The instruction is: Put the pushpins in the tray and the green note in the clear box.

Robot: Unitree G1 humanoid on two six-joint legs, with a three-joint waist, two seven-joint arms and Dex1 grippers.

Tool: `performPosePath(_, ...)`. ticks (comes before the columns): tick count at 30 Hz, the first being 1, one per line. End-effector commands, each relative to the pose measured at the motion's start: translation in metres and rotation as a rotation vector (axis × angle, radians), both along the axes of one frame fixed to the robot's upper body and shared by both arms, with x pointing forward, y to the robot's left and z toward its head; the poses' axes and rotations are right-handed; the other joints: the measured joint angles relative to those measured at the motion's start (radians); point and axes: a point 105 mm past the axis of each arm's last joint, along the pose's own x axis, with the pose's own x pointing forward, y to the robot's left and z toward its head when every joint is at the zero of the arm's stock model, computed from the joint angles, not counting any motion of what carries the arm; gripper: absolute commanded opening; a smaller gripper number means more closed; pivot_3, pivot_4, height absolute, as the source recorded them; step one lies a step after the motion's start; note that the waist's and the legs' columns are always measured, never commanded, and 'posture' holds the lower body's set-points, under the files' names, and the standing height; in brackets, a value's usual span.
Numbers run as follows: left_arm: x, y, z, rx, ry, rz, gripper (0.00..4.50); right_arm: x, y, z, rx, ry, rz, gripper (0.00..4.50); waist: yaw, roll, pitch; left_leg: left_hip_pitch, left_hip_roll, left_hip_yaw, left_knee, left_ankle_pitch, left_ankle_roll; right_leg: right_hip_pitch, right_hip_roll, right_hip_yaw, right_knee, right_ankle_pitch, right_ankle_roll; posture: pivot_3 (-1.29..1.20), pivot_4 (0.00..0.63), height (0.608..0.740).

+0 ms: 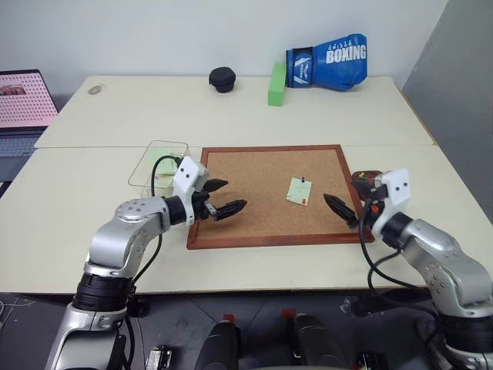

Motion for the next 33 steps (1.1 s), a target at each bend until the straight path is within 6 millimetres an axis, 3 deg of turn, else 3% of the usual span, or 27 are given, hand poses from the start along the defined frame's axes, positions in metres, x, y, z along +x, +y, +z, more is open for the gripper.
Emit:
performPosePath(1,0.01,-0.018,-0.006,-0.006,-0.054,-0.026,4.47,0.018,0.012,0.014,-0.004,-0.085,0.012,4.5,0.0,0.0,0.0,0.001,0.0,0.0,0.0,0.0,0.0,0.0,0.0,0.0,0.0,0.0,0.0,0.0,0.15,0.74)
performPosePath(5,0.019,-0.026,-0.005,-0.049,-0.074,-0.023,4.03,0.025,0.018,0.017,0.002,-0.1,0.028,4.5,0.001,0.0,0.0,-0.001,0.0,0.0,0.0,0.0,0.0,0.0,0.0,0.0,0.0,0.0,0.0,0.0,0.15,0.74)
performPosePath(13,0.023,-0.034,-0.004,-0.054,-0.101,-0.039,2.39,0.027,0.026,0.015,0.004,-0.099,0.055,4.5,0.0,0.0,0.0,-0.001,0.0,-0.001,0.0,0.0,0.0,-0.001,0.0,0.0,0.001,0.001,0.0,0.0,0.15,0.74)
performPosePath(23,0.025,-0.039,-0.005,-0.055,-0.111,-0.049,0.66,0.038,0.04,0.009,-0.005,-0.091,0.066,4.5,0.0,0.0,0.0,-0.001,-0.001,-0.001,0.0,0.0,0.0,-0.001,0.0,0.0,0.001,0.001,-0.001,0.0,0.15,0.74)
performPosePath(26,0.024,-0.041,-0.012,-0.049,-0.087,-0.052,0.08,0.043,0.04,0.005,-0.029,-0.084,0.054,4.5,0.0,0.0,0.0,-0.001,-0.001,-0.001,0.0,0.0,0.0,-0.001,0.0,0.0,0.001,0.001,-0.001,0.0,0.15,0.74)
performPosePath(33,0.017,-0.043,-0.06,0.058,0.014,-0.056,0.03,0.061,0.043,-0.014,-0.069,-0.029,0.004,4.5,-0.003,0.0,0.0,0.001,0.0,0.0,0.0,0.0,0.0,0.0,0.0,0.0,0.002,0.001,-0.001,0.0,0.15,0.74)
